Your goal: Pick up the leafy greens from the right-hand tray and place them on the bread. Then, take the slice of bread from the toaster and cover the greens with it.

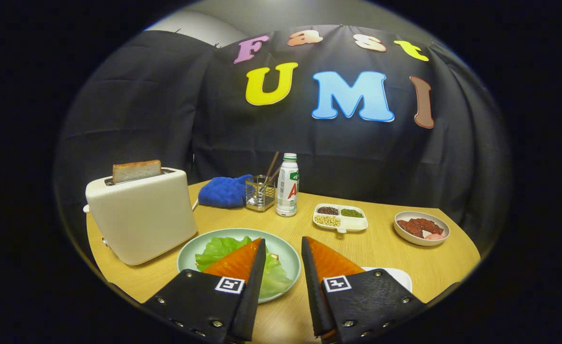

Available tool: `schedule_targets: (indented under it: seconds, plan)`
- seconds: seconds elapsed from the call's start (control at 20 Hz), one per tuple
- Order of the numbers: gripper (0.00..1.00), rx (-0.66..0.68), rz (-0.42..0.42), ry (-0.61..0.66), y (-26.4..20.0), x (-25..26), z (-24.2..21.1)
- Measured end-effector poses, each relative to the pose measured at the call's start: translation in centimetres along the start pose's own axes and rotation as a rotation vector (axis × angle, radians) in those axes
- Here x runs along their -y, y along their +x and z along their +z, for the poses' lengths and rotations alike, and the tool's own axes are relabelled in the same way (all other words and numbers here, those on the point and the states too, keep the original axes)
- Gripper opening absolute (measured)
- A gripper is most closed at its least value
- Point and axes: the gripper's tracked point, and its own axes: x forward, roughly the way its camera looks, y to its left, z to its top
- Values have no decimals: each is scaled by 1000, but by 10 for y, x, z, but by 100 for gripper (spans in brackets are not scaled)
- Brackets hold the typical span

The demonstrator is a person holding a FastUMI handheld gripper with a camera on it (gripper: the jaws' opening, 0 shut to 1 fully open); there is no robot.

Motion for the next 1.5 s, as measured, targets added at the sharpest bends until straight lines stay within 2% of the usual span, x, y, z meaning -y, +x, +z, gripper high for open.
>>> schedule_targets:
  seconds: [0.15,0.35,0.55,0.9,1.5]
  plan:
    - [46,18,-136,28,-22,2,12]
    - [46,55,-149,45,-39,-19,28]
    - [46,31,-194,59,-53,-35,26]
    - [46,20,-149,121,-57,-94,38]
    - [46,110,45,80,-44,-247,100]
